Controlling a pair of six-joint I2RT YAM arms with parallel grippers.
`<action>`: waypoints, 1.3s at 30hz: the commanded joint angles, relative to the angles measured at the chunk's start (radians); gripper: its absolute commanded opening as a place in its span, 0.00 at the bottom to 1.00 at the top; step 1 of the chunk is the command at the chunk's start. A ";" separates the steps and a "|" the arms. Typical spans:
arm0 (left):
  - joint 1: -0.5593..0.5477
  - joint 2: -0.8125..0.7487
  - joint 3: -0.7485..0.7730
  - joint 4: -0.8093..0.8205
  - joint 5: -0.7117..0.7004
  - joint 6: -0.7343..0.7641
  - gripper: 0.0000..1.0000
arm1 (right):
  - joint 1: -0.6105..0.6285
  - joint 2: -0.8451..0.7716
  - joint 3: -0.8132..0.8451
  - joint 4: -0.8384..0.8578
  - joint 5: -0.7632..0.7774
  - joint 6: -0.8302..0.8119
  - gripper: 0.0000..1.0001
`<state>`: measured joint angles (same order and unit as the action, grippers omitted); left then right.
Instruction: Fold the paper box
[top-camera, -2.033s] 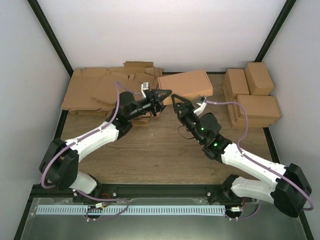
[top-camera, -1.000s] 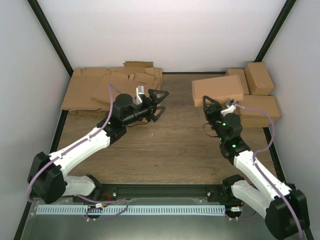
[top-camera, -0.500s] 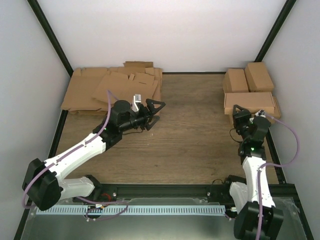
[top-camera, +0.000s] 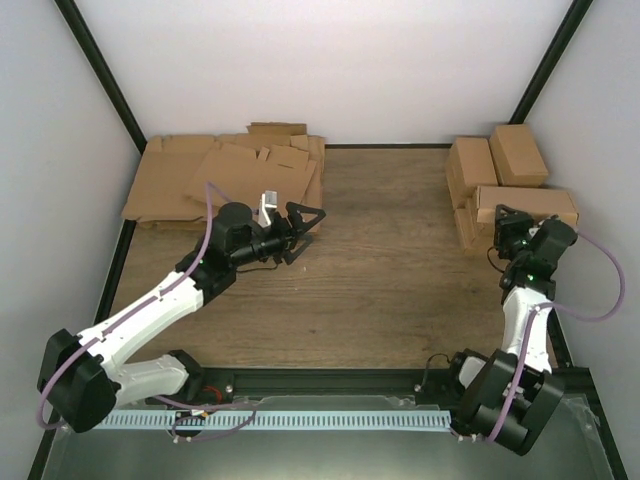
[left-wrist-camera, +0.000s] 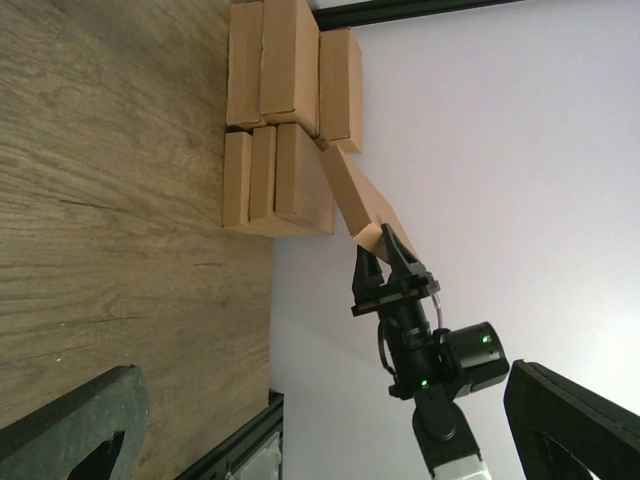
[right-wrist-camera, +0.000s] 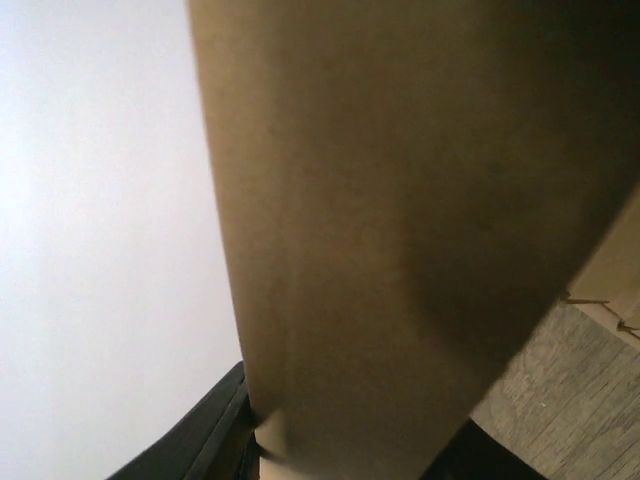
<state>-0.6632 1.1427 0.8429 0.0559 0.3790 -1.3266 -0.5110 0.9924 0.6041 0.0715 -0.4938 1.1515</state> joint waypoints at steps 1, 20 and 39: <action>0.012 0.028 0.017 -0.019 0.054 0.038 1.00 | -0.027 0.063 0.079 0.020 -0.052 -0.043 0.34; 0.022 0.114 0.059 -0.013 0.095 0.055 1.00 | -0.083 0.299 0.255 -0.014 -0.137 -0.078 0.40; 0.022 0.143 0.066 -0.023 0.098 0.062 1.00 | -0.089 0.188 0.085 0.130 0.091 0.092 0.36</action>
<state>-0.6476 1.2785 0.8791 0.0326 0.4583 -1.2797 -0.5869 1.1881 0.6876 0.1116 -0.4797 1.1862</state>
